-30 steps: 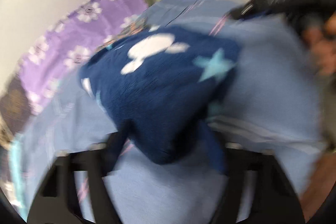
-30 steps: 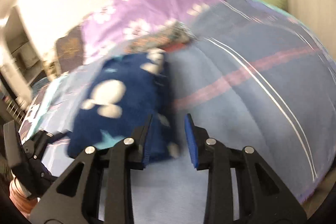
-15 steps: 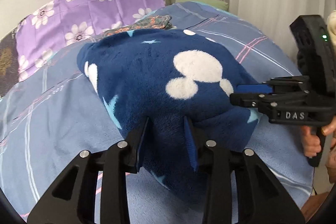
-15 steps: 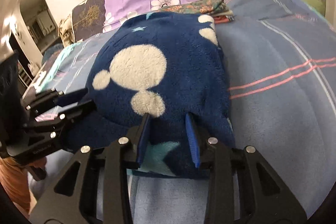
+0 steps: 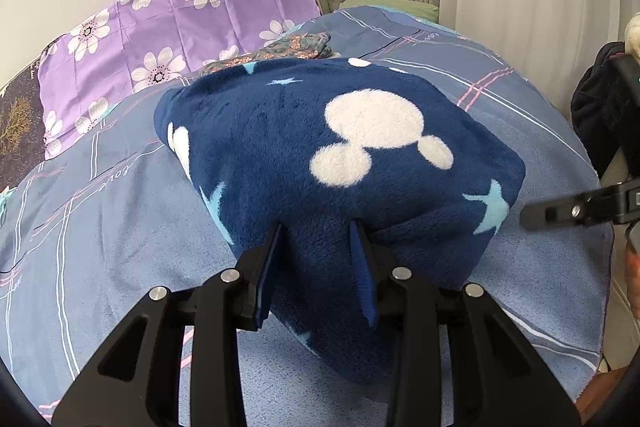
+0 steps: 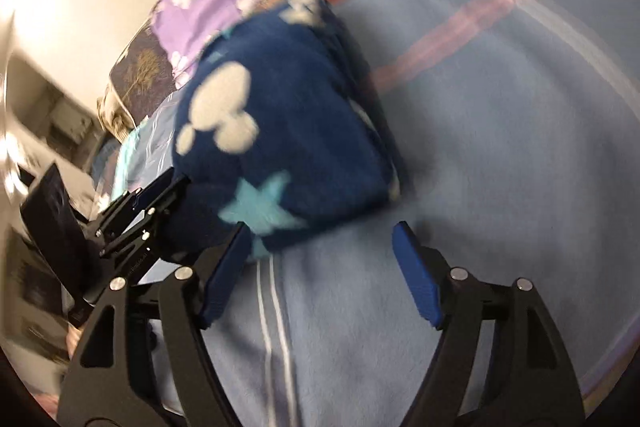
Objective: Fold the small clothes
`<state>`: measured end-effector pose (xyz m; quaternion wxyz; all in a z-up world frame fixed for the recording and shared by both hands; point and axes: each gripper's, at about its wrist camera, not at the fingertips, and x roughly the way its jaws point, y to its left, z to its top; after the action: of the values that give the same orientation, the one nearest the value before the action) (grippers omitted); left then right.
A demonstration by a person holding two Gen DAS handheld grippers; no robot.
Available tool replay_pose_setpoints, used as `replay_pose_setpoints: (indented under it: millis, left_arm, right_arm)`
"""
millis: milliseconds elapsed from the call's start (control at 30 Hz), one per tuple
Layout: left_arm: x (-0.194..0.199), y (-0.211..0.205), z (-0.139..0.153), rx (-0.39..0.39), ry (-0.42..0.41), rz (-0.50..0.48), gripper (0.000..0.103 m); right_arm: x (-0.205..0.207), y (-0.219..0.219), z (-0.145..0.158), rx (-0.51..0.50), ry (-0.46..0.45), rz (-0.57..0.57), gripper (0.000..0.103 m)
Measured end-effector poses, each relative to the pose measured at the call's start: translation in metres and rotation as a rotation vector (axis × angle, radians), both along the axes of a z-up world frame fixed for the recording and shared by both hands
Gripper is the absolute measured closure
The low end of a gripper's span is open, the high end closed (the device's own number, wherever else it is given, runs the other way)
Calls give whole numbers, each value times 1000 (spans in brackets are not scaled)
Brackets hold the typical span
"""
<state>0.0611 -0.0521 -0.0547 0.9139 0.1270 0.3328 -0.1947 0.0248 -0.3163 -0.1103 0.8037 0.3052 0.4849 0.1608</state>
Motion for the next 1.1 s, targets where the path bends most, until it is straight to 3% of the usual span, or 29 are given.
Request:
replay_pose_setpoints:
  millis: [233,367,467,700,767,833,900,1000,1100]
  left_arm:
    - [-1,2,0,-22,1,-7,67]
    - [0,4,0,-42,6,-10,67]
    - [2,5,0,-54,9,-11,67]
    - [6,6,1,-91,24,-13,66]
    - [9,14,3,-162,42,-21,62]
    - [19,31,8,-318,113,-45,41]
    - [34,49,14,-451,157,-21,27]
    - [67,76,21,-471,104,120,21]
    - [121,93,8,-545,203,146,18]
  right_arm:
    - [25,-2,-19,247,65,-71,15]
    - [37,-3,-21,289,80,-146,7]
    - [39,1,-21,287,79,-202,2]
    - [53,22,-14,155,32,-273,2]
    - [55,24,-14,134,3,-282,2]
    - [53,27,-14,108,-31,-270,2]
    - [51,25,-17,107,-46,-260,2]
    - [51,22,-18,123,-46,-239,2]
    - [47,20,-19,124,-54,-224,2]
